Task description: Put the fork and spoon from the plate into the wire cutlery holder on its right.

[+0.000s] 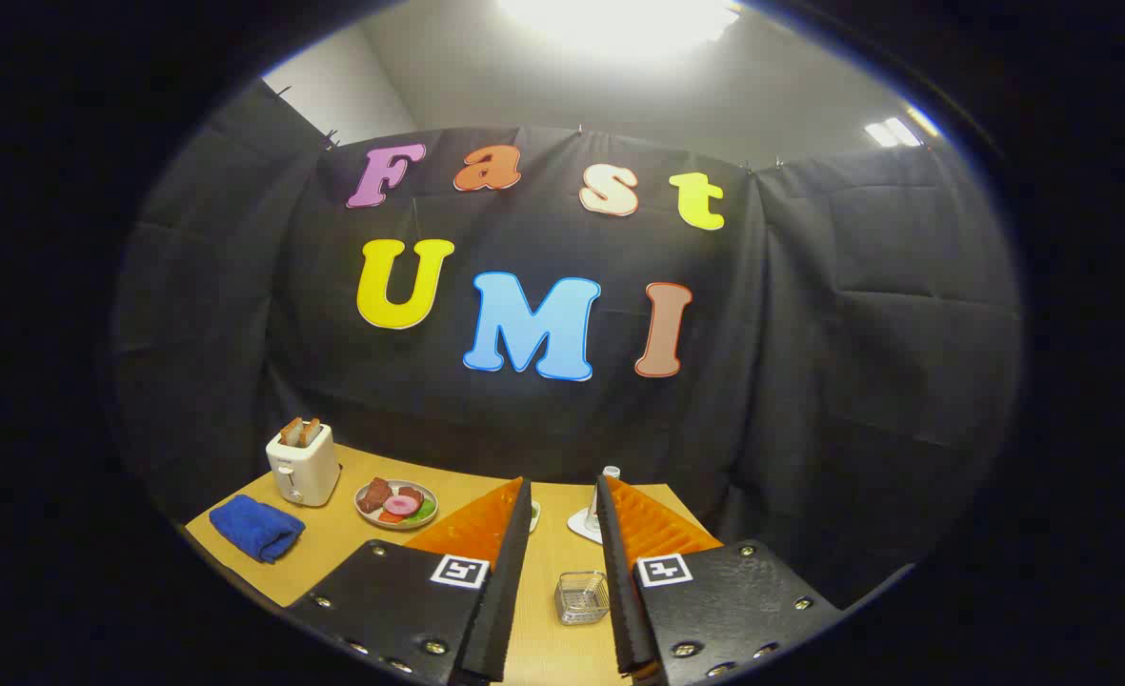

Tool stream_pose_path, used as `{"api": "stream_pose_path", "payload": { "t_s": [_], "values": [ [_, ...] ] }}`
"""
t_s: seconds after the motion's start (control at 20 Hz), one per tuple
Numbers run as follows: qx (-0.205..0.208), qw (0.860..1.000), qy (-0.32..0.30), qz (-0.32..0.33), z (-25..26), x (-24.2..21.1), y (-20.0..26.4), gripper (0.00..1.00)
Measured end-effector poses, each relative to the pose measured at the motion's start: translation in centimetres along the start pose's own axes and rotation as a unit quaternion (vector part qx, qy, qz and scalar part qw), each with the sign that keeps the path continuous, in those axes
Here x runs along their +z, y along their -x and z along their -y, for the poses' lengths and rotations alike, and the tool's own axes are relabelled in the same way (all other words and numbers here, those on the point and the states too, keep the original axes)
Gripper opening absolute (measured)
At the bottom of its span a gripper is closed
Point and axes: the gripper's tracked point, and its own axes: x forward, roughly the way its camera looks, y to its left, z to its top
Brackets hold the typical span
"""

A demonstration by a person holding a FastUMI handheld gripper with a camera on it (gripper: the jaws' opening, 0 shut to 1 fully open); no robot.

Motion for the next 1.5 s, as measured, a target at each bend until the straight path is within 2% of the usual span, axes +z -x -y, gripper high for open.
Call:
{"api": "stream_pose_path", "payload": {
  "t_s": [0.25,0.45,0.6,0.75,0.85,1.05,1.5],
  "values": [
    [0.026,0.999,-0.006,-0.040,-1.8,-3.2,0.8,0.42],
    [0.072,0.994,-0.001,-0.086,-4.8,-7.0,-0.1,0.42],
    [0.129,0.977,-0.014,-0.167,-8.2,-12.0,-1.3,0.42],
    [0.180,0.946,-0.023,-0.268,-11.5,-18.2,-1.9,0.43],
    [0.182,0.930,-0.018,-0.319,-12.2,-21.9,-2.2,0.43],
    [0.189,0.901,0.009,-0.391,-13.5,-26.2,-3.2,0.43],
    [0.174,0.877,0.014,-0.448,-15.3,-30.2,-4.7,0.43]
  ]
}}
